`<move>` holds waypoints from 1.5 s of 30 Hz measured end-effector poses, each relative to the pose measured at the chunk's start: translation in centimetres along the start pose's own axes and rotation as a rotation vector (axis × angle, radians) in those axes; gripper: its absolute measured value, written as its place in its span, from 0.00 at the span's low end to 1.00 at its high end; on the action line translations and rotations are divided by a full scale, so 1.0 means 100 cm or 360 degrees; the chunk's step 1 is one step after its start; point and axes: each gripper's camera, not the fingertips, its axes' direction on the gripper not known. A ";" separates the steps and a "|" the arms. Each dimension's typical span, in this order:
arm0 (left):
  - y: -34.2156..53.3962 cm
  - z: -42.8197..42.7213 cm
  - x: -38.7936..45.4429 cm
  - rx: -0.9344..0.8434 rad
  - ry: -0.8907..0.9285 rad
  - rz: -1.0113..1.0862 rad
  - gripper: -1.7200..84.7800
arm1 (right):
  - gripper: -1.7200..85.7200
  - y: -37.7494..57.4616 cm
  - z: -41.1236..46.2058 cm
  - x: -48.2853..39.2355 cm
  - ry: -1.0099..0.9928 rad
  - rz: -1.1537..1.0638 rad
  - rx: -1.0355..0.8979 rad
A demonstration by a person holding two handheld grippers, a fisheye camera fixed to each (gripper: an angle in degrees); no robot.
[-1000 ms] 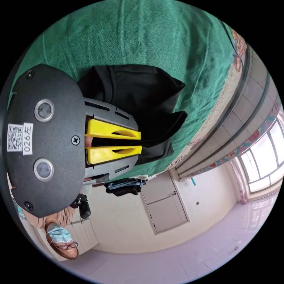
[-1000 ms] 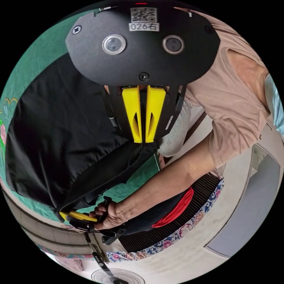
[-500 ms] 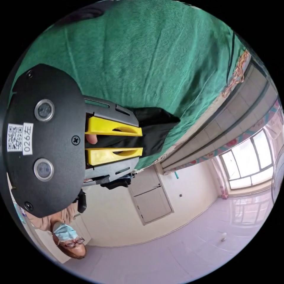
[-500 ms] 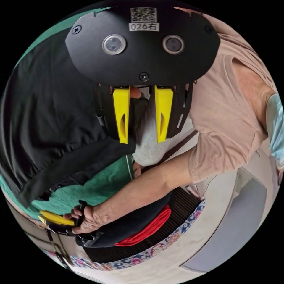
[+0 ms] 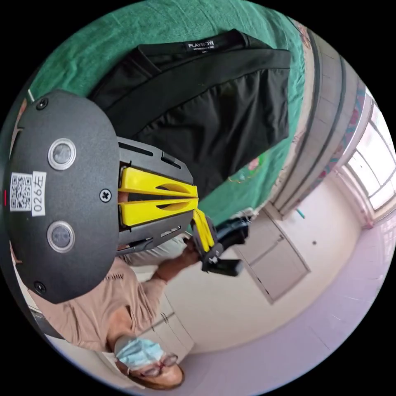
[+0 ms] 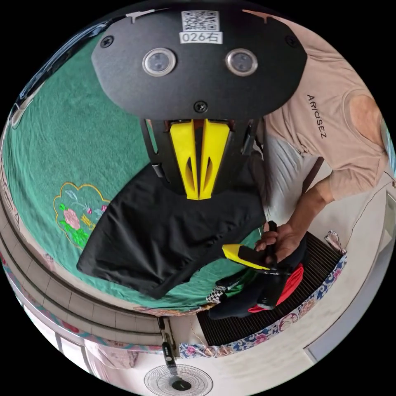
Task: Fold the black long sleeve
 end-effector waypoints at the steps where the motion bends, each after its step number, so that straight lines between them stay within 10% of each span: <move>1: 0.006 0.016 0.013 -0.0134 -0.0149 0.0016 0.01 | 0.01 0.007 0.001 0.001 -0.0006 0.0008 -0.0050; 4: 0.030 0.046 0.025 -0.0474 -0.0709 -0.0022 0.01 | 0.01 0.024 0.025 -0.001 0.0052 0.0002 -0.0281; 15: 0.121 -0.049 0.175 0.0091 -0.0967 0.0371 0.01 | 0.02 0.085 -0.005 -0.010 0.0472 -0.0043 -0.0153; 23: 0.148 -0.041 0.297 0.0118 -0.0991 0.0864 0.01 | 0.13 0.177 -0.015 0.059 -0.0446 0.0523 0.0053; 45: 0.123 0.053 0.448 -0.0467 -0.1023 0.1490 0.20 | 0.04 0.342 0.056 0.085 -0.1173 0.0853 0.0269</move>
